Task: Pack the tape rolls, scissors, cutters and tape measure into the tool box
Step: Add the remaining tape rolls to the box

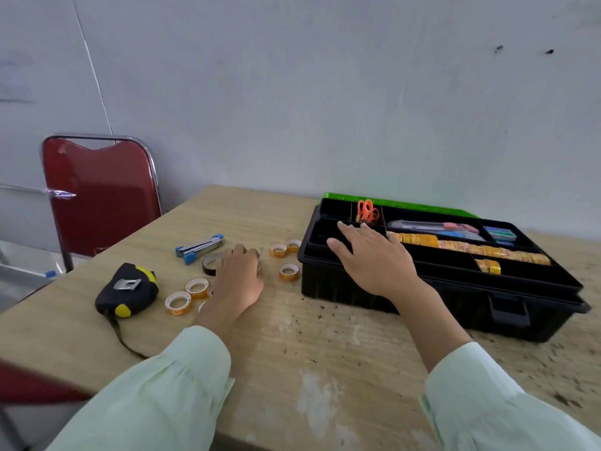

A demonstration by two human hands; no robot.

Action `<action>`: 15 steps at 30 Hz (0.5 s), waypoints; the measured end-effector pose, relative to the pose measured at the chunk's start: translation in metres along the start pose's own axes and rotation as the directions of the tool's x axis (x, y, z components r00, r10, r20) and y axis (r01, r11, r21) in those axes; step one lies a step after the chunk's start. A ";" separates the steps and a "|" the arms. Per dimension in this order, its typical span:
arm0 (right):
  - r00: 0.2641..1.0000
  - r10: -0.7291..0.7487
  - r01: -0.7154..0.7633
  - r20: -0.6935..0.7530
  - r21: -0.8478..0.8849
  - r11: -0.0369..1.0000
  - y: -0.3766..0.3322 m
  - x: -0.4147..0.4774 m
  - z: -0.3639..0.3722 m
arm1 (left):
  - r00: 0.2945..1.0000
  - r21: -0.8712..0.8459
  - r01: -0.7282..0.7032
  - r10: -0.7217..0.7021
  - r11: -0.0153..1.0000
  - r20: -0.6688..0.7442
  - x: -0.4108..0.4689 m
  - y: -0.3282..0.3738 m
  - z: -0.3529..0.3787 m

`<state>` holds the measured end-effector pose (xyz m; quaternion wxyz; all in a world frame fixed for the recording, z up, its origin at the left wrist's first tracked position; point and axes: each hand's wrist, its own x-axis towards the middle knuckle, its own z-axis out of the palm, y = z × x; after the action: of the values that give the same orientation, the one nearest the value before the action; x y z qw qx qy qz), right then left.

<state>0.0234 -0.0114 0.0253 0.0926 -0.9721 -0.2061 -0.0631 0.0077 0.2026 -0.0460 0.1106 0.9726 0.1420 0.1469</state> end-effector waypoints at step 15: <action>0.911 0.185 0.188 -0.369 0.769 0.611 0.009 -0.021 -0.023 | 0.799 -0.594 -0.571 0.218 0.567 -0.560 -0.028 0.110 -0.055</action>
<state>0.0060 -0.0320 0.0433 0.5529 -0.7936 -0.1887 -0.1696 -0.0088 0.1006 0.0263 0.4233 0.7904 -0.1371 0.4209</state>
